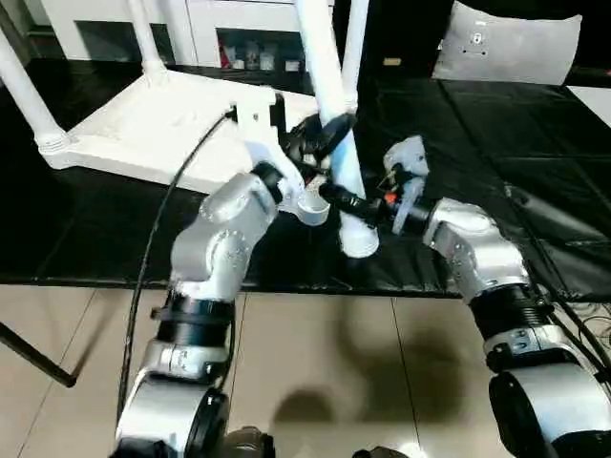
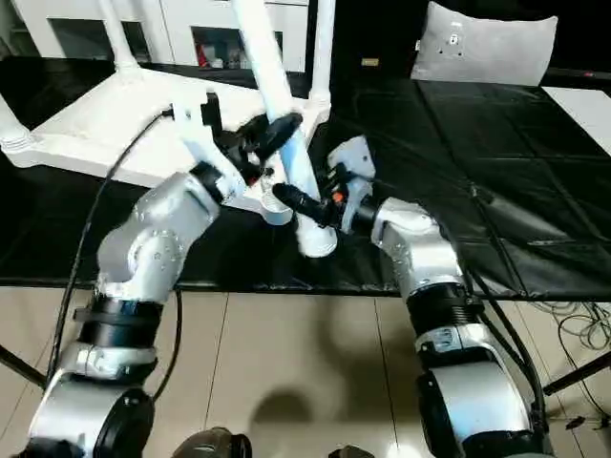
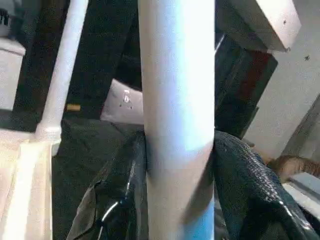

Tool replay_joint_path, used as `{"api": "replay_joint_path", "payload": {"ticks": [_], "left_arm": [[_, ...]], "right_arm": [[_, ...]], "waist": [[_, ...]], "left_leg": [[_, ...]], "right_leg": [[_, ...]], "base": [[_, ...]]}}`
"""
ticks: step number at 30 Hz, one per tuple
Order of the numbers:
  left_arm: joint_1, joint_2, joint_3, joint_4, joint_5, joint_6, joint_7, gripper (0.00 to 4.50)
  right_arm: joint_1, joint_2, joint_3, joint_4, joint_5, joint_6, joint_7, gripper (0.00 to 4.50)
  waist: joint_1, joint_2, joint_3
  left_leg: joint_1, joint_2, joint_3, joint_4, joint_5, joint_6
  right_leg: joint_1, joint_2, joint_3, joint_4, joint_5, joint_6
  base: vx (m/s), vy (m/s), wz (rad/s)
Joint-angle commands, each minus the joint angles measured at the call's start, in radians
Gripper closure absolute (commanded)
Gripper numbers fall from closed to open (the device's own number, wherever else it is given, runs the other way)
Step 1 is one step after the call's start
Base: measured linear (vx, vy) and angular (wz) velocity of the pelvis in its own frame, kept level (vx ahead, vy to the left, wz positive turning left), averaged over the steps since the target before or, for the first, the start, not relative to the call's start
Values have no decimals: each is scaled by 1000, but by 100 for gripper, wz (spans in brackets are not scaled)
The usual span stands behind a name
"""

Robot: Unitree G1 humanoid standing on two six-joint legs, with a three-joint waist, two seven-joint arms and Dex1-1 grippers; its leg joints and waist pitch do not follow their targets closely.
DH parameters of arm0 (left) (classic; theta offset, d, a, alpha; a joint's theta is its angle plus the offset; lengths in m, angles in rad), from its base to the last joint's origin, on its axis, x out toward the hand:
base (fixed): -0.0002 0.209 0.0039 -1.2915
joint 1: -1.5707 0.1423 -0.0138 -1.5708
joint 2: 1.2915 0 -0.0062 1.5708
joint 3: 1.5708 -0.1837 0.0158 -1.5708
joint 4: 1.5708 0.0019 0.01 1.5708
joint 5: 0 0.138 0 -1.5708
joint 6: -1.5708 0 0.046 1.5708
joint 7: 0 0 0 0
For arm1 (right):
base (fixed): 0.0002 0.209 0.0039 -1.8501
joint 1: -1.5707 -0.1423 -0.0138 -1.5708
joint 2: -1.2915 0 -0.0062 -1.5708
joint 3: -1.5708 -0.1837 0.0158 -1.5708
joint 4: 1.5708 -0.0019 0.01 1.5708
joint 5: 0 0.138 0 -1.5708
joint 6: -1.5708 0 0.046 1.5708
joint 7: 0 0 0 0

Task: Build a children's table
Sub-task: Move to table

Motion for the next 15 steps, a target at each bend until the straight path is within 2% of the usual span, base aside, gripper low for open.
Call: {"api": "replay_joint_path", "payload": {"ticks": [1, 3, 4, 6, 7, 8, 9, 11, 12, 15], "left_arm": [[-12, 22, 29, 17, -6, 22, 3, 277], [-17, 32, 43, 11, -40, 50, -18, 277], [-18, 38, 47, 9, -60, 69, -35, 277], [-20, 46, 53, 5, -91, 98, -65, 277], [-20, 50, 56, 3, -104, 110, -79, 277], [-20, 52, 59, 0, -117, 123, -89, 277], [-18, 58, 60, -7, -141, 150, -116, 277], [-13, 67, 55, -17, -160, 170, -147, 277], [-11, 74, 51, -23, -171, 186, -169, 277], [-8, 95, 39, -37, -199, 222, -233, 277]], "right_arm": [[14, -29, -39, -81, 87, 75, 68, 154], [34, -59, -58, -130, 138, 148, 112, 118], [40, -71, -66, -136, 148, 163, 118, 118], [46, -86, -87, -144, 171, 191, 121, 115], [48, -92, -99, -148, 184, 207, 121, 91], [52, -98, -109, -156, 195, 226, 120, 91], [59, -111, -121, -166, 207, 249, 120, 72], [68, -124, -126, -178, 215, 269, 122, 68], [76, -134, -127, -191, 221, 287, 122, 53], [92, -163, -119, -222, 227, 334, 135, 28]], "waist": [[1, -9, -95], [4, -8, -95], [5, -6, -96], [5, -7, -96], [6, -7, -95], [6, -7, -94], [8, -6, -95], [9, -8, -93], [10, -4, -94], [11, -5, -94]], "left_leg": [[44, 126, -56, -93, -198, 40], [43, 126, -55, -91, -184, 47], [44, 125, -55, -90, -183, 47], [44, 124, -53, -90, -183, 36], [45, 123, -53, -90, -191, 30], [45, 122, -52, -90, -200, 22], [45, 122, -52, -90, -201, 18], [44, 122, -52, -93, -211, 8], [44, 122, -54, -93, -212, 1], [45, 122, -54, -94, -210, -3]], "right_leg": [[48, -78, 48, -49, -57, -281], [45, -77, 47, -48, -52, -280], [46, -78, 46, -47, -59, -283], [44, -79, 45, -49, -69, -292], [42, -77, 45, -50, -84, -295], [42, -78, 45, -51, -96, -296], [42, -78, 45, -50, -98, -297], [42, -78, 45, -52, -115, -289], [43, -79, 45, -52, -119, -283], [43, -77, 45, -54, -118, -279]], "base": [[0, 0, 0], [0, 0, 0], [0, 0, 0], [0, 0, 0], [0, 0, 0], [0, 0, 0], [0, 0, 0], [0, 0, 0], [0, 0, 0], [0, 0, 0]]}}
